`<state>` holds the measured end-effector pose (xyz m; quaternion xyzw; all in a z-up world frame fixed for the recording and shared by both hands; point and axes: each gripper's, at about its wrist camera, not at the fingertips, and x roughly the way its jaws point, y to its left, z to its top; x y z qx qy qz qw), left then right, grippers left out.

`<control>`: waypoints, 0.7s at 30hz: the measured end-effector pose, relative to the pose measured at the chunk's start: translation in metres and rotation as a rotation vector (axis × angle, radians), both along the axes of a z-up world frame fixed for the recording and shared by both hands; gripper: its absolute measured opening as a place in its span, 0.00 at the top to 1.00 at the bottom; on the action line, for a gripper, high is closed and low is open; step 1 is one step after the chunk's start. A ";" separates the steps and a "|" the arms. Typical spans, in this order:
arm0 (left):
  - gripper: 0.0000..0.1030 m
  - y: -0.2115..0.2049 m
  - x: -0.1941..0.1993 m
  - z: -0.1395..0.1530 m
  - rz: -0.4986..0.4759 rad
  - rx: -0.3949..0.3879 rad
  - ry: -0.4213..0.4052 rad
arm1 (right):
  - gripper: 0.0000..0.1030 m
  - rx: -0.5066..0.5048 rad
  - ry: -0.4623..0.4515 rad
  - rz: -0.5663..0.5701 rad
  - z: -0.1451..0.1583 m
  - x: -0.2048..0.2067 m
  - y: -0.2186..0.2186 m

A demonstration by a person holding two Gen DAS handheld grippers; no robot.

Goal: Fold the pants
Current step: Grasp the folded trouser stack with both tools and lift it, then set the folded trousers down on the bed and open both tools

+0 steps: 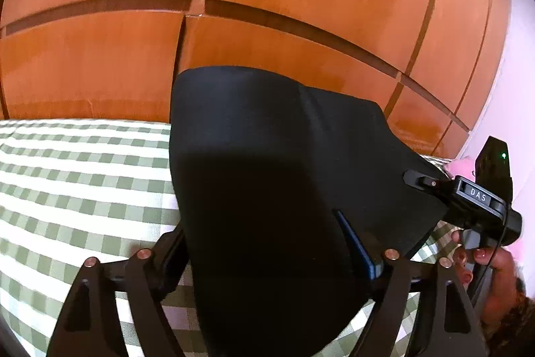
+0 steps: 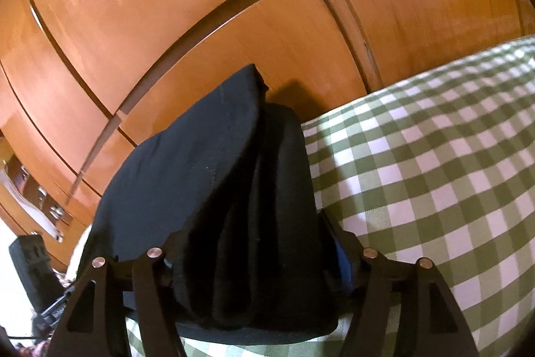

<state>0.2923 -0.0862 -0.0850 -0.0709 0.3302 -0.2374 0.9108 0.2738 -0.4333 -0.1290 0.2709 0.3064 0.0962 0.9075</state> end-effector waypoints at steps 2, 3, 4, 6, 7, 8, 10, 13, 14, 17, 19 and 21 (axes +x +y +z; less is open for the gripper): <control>0.12 0.003 0.004 -0.004 0.005 -0.025 0.028 | 0.34 0.004 0.000 0.002 0.000 0.000 -0.001; 0.09 0.006 0.006 -0.006 0.006 -0.041 0.045 | 0.34 0.005 0.000 0.003 0.000 0.000 -0.001; 0.06 0.008 0.009 -0.008 0.006 -0.061 0.065 | 0.33 0.009 0.000 0.005 -0.001 0.000 -0.001; 0.05 0.013 0.013 -0.013 0.002 -0.103 0.099 | 0.33 0.018 0.000 0.007 -0.002 0.000 -0.002; 0.05 0.013 0.013 -0.013 0.002 -0.106 0.101 | 0.33 0.021 0.001 0.008 -0.003 0.000 -0.002; 0.05 0.013 0.012 -0.012 0.003 -0.102 0.097 | 0.33 0.021 0.001 0.008 -0.003 -0.001 -0.002; 0.05 0.012 0.010 -0.012 0.004 -0.100 0.095 | 0.33 0.023 0.001 0.009 -0.003 0.000 -0.002; 0.05 0.012 0.010 -0.011 0.004 -0.102 0.094 | 0.33 0.031 0.000 0.011 -0.004 -0.001 -0.003; 0.05 0.012 0.009 -0.011 0.006 -0.100 0.093 | 0.32 0.032 0.000 0.011 -0.004 -0.001 -0.003; 0.05 0.012 0.008 -0.009 0.013 -0.088 0.084 | 0.32 0.043 -0.001 0.012 -0.005 -0.001 -0.004; 0.05 0.009 0.006 -0.008 0.022 -0.070 0.071 | 0.31 0.046 -0.002 0.013 -0.005 0.000 -0.004; 0.05 0.006 0.001 -0.004 0.044 -0.031 0.041 | 0.31 0.049 -0.005 0.013 -0.005 -0.001 -0.004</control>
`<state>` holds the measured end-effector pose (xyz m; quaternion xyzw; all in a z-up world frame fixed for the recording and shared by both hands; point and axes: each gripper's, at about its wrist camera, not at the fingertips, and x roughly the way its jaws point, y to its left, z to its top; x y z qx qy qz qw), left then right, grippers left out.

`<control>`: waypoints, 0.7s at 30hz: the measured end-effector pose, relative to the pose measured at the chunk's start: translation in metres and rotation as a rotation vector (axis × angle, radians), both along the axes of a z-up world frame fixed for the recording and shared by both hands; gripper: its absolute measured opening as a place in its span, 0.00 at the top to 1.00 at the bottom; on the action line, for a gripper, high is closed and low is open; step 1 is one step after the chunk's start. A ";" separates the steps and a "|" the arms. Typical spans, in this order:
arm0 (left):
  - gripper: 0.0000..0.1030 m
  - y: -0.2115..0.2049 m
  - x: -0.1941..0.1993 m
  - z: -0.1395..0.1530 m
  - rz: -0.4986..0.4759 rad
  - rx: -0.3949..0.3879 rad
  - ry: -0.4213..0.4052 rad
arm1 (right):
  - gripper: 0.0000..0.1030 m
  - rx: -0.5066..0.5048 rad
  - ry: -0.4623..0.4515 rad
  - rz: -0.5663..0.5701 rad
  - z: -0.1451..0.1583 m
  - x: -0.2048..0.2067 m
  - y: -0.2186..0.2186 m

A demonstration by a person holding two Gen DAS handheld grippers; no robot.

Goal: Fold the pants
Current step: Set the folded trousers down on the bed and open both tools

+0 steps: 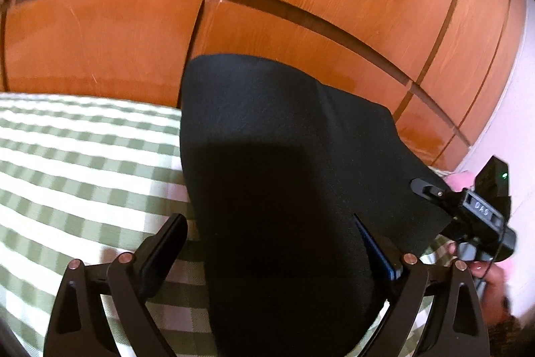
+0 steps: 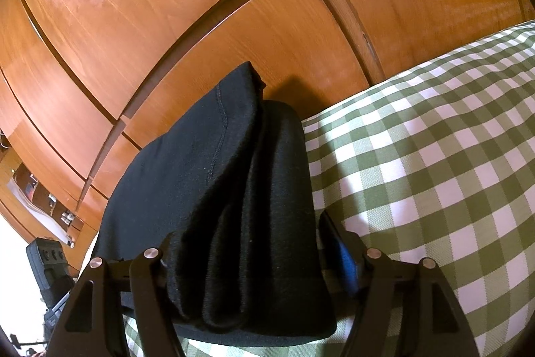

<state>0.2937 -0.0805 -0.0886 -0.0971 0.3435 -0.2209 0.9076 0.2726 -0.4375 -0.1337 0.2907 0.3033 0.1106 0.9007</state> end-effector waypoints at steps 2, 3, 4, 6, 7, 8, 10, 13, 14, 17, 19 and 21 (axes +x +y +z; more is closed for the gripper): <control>0.05 -0.007 -0.012 0.007 0.044 0.075 -0.050 | 0.30 0.007 -0.006 -0.001 0.000 -0.002 -0.001; 0.05 -0.009 -0.018 0.010 0.065 0.104 -0.066 | 0.28 0.010 -0.009 -0.008 0.000 -0.004 -0.002; 0.05 -0.011 -0.025 0.012 0.083 0.127 -0.081 | 0.28 0.014 -0.011 -0.017 0.001 -0.006 -0.003; 0.05 -0.012 -0.045 0.016 0.111 0.155 -0.097 | 0.27 0.025 -0.008 -0.046 0.002 -0.016 -0.005; 0.05 -0.012 -0.054 0.016 0.115 0.153 -0.093 | 0.26 0.034 -0.001 -0.069 0.002 -0.028 -0.006; 0.05 -0.010 -0.067 0.016 0.113 0.140 -0.077 | 0.26 0.047 0.004 -0.087 0.001 -0.039 -0.006; 0.05 -0.009 -0.081 0.012 0.109 0.125 -0.041 | 0.26 0.072 0.004 -0.116 -0.001 -0.062 -0.006; 0.05 -0.006 -0.103 0.007 0.122 0.098 0.032 | 0.26 0.106 0.004 -0.186 -0.003 -0.104 -0.006; 0.05 -0.005 -0.111 0.004 0.118 0.084 0.058 | 0.26 0.103 0.014 -0.214 -0.005 -0.118 -0.004; 0.05 -0.010 -0.139 -0.001 0.087 0.083 0.103 | 0.26 0.090 0.029 -0.247 -0.004 -0.153 0.003; 0.05 -0.014 -0.158 -0.001 0.065 0.091 0.102 | 0.26 0.065 0.047 -0.245 -0.004 -0.171 0.011; 0.05 -0.021 -0.177 0.000 0.036 0.119 0.093 | 0.26 0.023 0.065 -0.228 -0.001 -0.188 0.022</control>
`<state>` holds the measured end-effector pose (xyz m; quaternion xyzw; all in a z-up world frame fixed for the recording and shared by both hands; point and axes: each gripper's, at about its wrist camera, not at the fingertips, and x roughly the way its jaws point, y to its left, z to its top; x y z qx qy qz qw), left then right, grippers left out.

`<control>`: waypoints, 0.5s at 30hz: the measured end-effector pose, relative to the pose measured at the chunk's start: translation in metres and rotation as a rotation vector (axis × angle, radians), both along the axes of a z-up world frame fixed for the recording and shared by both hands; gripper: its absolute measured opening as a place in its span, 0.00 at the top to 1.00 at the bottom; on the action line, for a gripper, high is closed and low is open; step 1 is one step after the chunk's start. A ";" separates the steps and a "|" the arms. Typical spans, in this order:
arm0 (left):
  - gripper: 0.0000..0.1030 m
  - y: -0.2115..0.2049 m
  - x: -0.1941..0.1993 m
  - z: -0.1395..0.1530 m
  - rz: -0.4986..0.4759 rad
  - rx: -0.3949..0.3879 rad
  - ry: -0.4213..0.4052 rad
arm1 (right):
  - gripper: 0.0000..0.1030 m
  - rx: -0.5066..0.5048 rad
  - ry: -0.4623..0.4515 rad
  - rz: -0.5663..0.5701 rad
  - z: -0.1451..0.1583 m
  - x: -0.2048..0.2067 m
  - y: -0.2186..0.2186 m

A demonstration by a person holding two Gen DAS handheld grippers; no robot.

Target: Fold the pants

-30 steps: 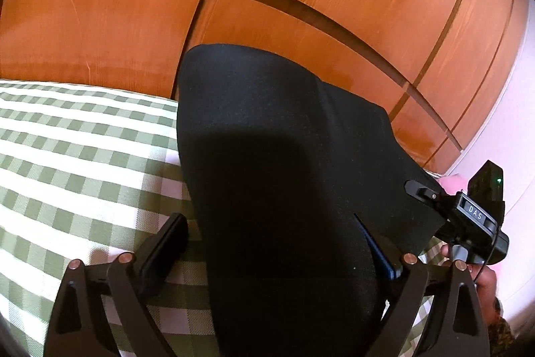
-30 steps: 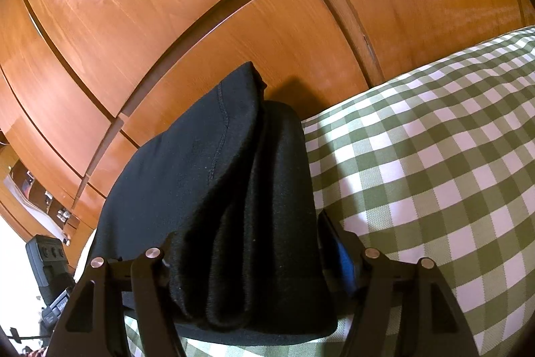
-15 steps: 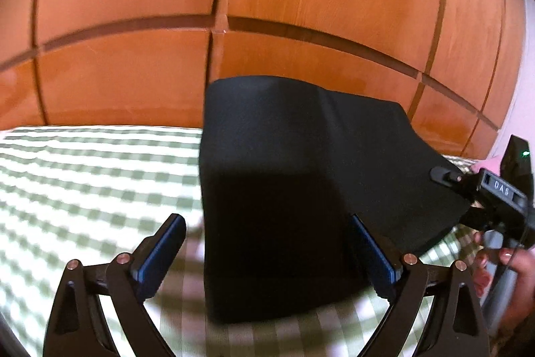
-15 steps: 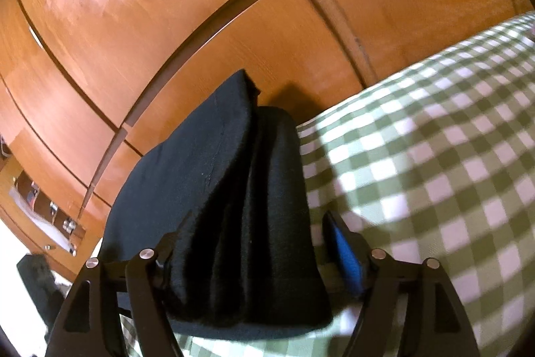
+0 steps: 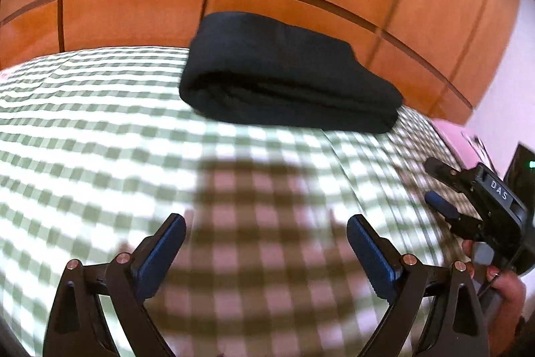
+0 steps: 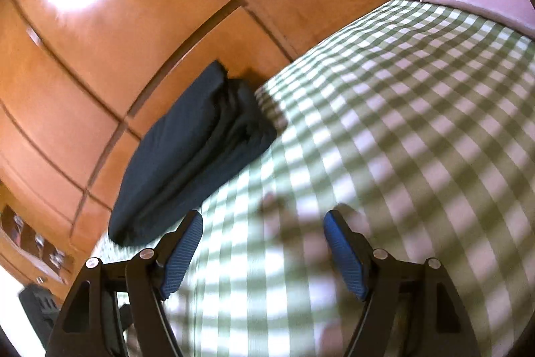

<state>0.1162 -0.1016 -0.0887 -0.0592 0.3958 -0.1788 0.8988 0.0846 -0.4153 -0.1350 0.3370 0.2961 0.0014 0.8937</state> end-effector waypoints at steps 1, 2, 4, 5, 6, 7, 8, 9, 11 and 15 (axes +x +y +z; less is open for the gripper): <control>0.05 -0.006 -0.004 0.000 -0.012 0.016 -0.002 | 0.26 -0.025 0.015 0.008 0.001 -0.007 0.007; 0.05 -0.012 -0.013 0.000 -0.028 0.052 -0.011 | 0.26 -0.056 0.029 0.018 0.002 -0.015 0.014; 0.05 -0.023 -0.028 0.001 -0.040 0.140 -0.045 | 0.26 -0.110 0.050 0.036 0.004 -0.029 0.026; 0.05 -0.030 -0.039 0.003 -0.039 0.205 -0.080 | 0.26 -0.147 0.065 0.047 0.005 -0.039 0.034; 0.05 -0.031 -0.046 0.003 -0.039 0.233 -0.098 | 0.26 -0.166 0.072 0.052 0.004 -0.046 0.038; 0.04 -0.034 -0.053 0.006 -0.038 0.275 -0.114 | 0.26 -0.190 0.078 0.059 0.005 -0.055 0.043; 0.03 -0.039 -0.058 0.008 -0.026 0.330 -0.118 | 0.26 -0.210 0.085 0.064 0.007 -0.064 0.048; 0.03 -0.043 -0.064 0.009 -0.008 0.396 -0.121 | 0.26 -0.219 0.091 0.067 0.009 -0.073 0.051; 0.03 -0.051 -0.074 0.011 0.033 0.531 -0.142 | 0.26 -0.204 0.101 0.074 0.012 -0.090 0.055; 0.03 -0.052 -0.101 0.023 0.065 0.612 -0.221 | 0.26 -0.164 0.082 0.055 0.026 -0.124 0.058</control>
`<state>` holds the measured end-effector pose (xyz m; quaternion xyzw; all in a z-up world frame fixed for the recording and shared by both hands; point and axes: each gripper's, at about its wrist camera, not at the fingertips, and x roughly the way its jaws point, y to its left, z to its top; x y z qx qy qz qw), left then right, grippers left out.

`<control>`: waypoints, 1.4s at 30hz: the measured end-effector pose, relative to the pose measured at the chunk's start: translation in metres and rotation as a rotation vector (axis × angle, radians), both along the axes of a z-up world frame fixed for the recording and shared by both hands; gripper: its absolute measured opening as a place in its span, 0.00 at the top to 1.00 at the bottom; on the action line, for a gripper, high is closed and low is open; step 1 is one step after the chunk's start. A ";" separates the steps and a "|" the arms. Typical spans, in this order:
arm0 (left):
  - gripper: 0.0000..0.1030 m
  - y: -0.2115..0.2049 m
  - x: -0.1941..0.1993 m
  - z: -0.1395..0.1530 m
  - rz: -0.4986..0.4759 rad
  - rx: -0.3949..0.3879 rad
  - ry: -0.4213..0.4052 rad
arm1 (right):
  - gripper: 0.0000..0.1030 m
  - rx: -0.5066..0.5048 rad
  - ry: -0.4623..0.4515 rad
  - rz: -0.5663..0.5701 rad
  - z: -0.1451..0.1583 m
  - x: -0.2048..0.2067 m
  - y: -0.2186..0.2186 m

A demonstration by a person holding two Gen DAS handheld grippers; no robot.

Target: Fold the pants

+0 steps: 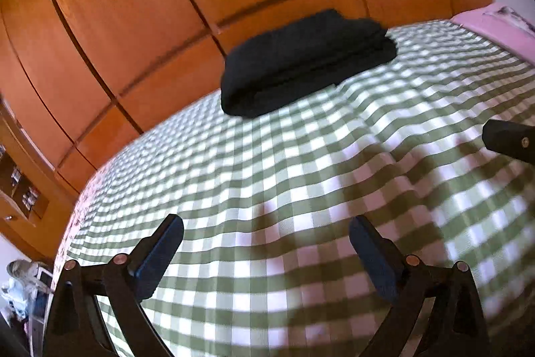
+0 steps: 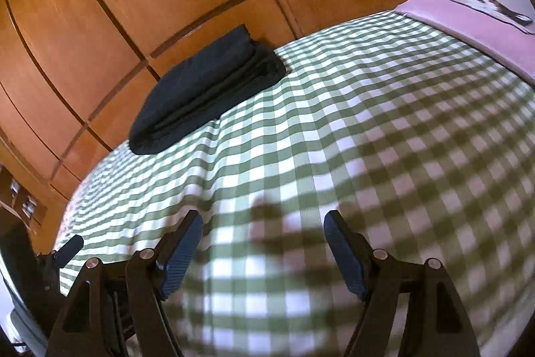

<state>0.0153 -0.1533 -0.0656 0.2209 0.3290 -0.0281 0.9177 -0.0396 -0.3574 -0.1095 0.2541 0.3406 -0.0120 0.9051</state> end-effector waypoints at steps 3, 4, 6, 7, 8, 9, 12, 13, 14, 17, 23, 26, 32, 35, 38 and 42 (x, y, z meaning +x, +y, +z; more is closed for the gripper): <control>0.03 0.006 -0.010 0.013 -0.052 -0.134 0.055 | 0.26 -0.041 -0.027 -0.002 0.015 -0.019 0.007; 0.03 0.009 -0.012 0.017 -0.062 -0.188 0.088 | 0.26 -0.061 -0.036 -0.001 0.020 -0.023 0.010; 0.03 0.015 -0.017 0.020 -0.073 -0.249 0.118 | 0.26 -0.107 -0.054 0.000 0.029 -0.032 0.017; 0.03 0.015 -0.020 0.023 -0.078 -0.278 0.125 | 0.26 -0.125 -0.060 0.002 0.032 -0.035 0.020; 0.03 0.018 -0.025 0.026 -0.080 -0.304 0.125 | 0.26 -0.139 -0.064 0.004 0.035 -0.037 0.023; 0.03 0.018 -0.030 0.030 -0.077 -0.321 0.120 | 0.26 -0.150 -0.067 0.008 0.038 -0.039 0.025; 0.03 0.024 -0.035 0.039 -0.056 -0.347 0.086 | 0.26 -0.166 -0.079 0.018 0.044 -0.042 0.029; 0.03 0.026 -0.037 0.042 -0.051 -0.349 0.074 | 0.26 -0.166 -0.083 0.019 0.046 -0.043 0.029; 0.03 0.027 -0.037 0.045 -0.047 -0.346 0.061 | 0.26 -0.168 -0.089 0.019 0.048 -0.044 0.030; 0.03 0.028 -0.042 0.049 -0.029 -0.315 0.024 | 0.26 -0.173 -0.092 0.018 0.050 -0.044 0.031; 0.03 0.031 -0.048 0.056 -0.041 -0.336 0.027 | 0.26 -0.212 -0.120 0.036 0.061 -0.050 0.041; 0.03 0.031 -0.050 0.060 -0.038 -0.341 0.024 | 0.26 -0.251 -0.139 0.048 0.068 -0.053 0.048; 0.03 0.037 -0.055 0.069 -0.006 -0.325 -0.006 | 0.26 -0.309 -0.137 0.030 0.078 -0.057 0.054; 0.03 0.041 -0.056 0.071 0.011 -0.333 -0.014 | 0.26 -0.295 -0.139 0.030 0.079 -0.057 0.053; 0.03 0.046 -0.053 0.070 0.037 -0.339 -0.004 | 0.26 -0.302 -0.138 0.038 0.079 -0.058 0.056; 0.03 0.049 -0.049 0.066 0.067 -0.348 0.021 | 0.26 -0.318 -0.137 0.048 0.078 -0.058 0.061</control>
